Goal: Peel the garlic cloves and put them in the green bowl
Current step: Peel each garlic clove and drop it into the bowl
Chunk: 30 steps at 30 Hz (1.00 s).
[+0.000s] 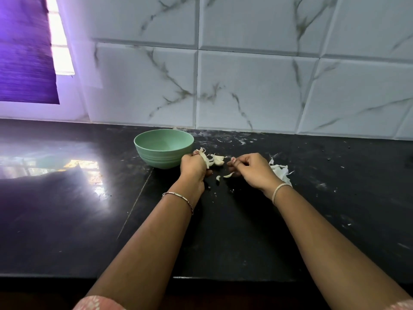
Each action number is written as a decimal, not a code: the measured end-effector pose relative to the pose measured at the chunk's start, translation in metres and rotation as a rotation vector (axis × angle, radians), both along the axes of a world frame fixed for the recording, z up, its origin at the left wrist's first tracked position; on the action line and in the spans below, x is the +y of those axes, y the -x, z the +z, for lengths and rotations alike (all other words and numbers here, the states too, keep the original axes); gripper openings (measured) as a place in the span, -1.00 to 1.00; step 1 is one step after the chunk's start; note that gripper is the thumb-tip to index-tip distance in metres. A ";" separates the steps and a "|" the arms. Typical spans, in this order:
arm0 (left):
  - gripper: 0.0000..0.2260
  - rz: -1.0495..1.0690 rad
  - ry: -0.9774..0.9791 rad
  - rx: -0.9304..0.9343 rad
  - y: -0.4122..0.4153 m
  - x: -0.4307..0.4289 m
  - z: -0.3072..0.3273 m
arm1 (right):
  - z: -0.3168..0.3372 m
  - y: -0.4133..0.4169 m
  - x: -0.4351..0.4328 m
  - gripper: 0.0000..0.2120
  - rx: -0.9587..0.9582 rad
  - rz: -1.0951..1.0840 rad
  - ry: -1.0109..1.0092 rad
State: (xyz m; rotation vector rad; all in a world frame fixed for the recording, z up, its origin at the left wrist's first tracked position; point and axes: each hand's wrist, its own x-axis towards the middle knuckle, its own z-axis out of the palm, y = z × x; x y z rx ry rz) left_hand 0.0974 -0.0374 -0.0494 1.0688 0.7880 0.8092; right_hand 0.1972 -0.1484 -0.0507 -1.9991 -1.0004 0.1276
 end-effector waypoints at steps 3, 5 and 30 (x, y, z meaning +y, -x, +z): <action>-0.80 -0.075 -0.010 -0.030 0.000 -0.003 0.002 | 0.004 0.001 0.000 -0.96 -0.018 -0.022 -0.168; -0.82 -0.141 -0.039 -0.032 -0.002 -0.007 0.003 | 0.006 0.002 -0.001 -0.83 -0.023 -0.052 -0.246; -0.95 -0.260 -0.103 -0.212 0.002 -0.009 0.003 | 0.011 0.015 0.001 -0.91 0.389 0.168 -0.458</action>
